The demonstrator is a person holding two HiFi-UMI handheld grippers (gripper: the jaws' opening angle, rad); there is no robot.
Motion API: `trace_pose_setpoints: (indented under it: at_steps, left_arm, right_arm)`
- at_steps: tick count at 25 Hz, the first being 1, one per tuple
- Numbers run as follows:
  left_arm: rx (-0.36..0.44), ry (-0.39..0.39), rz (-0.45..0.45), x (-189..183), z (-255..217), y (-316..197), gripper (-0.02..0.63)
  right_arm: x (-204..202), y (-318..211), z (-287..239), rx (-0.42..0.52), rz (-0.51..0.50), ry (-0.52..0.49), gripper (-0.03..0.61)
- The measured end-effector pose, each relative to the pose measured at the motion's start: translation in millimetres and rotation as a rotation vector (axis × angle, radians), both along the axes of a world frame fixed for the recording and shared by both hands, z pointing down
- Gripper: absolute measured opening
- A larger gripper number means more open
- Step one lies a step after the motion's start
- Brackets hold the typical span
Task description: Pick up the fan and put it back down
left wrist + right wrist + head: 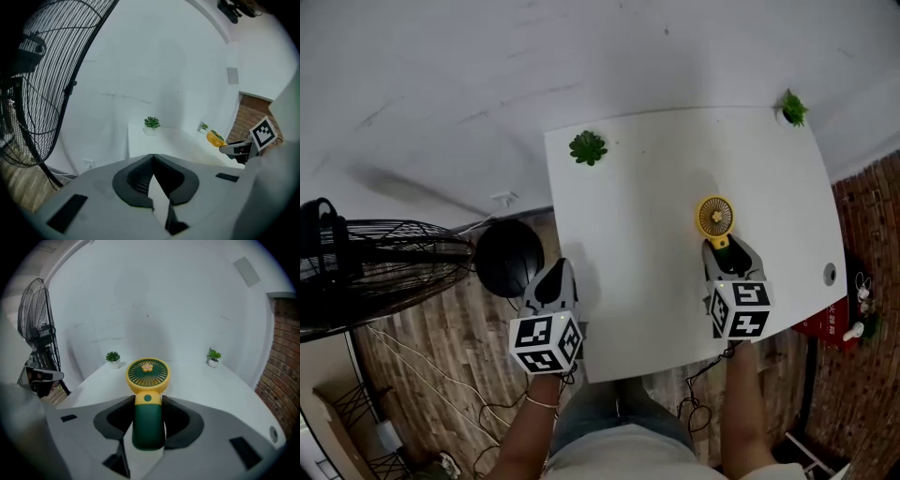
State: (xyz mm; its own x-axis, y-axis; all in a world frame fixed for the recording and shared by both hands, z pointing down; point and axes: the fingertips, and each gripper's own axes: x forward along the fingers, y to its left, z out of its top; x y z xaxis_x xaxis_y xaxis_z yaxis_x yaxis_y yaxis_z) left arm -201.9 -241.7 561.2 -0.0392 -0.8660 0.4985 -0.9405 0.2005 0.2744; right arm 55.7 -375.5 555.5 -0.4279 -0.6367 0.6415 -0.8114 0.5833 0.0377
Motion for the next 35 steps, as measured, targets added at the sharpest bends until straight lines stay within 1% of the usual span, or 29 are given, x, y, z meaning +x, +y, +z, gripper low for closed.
trace_pose_setpoints:
  at_steps: [7, 12, 18, 20, 22, 24, 26, 30, 35]
  left_arm:
    - [0.094, -0.031, 0.031, 17, -49, 3, 0.011]
    - [0.183, -0.071, 0.074, 34, -102, -4, 0.011]
    - [0.288, -0.107, 0.134, 64, -164, -5, 0.011]
    - [0.326, -0.121, 0.154, 72, -183, -8, 0.011]
    - [0.361, -0.13, 0.172, 79, -202, -15, 0.011]
    - [0.395, -0.132, 0.187, 88, -217, -20, 0.011]
    - [0.424, -0.132, 0.207, 99, -230, -23, 0.011]
    - [0.467, -0.132, 0.26, 122, -247, -28, 0.011]
    - [0.483, -0.13, 0.29, 136, -254, -32, 0.011]
  right_arm:
    - [16, 21, -61, 0.102, 0.05, -0.076, 0.178]
    - [32, 35, -119, 0.21, 0.101, -0.149, 0.178]
    - [63, 63, -183, 0.342, 0.152, -0.204, 0.178]
    - [75, 72, -206, 0.4, 0.179, -0.226, 0.178]
    - [87, 81, -230, 0.477, 0.216, -0.247, 0.178]
    - [99, 89, -251, 0.557, 0.252, -0.255, 0.178]
    - [111, 98, -265, 0.612, 0.283, -0.26, 0.178]
    - [130, 106, -275, 0.636, 0.329, -0.283, 0.178]
    - [148, 114, -276, 0.64, 0.365, -0.276, 0.178]
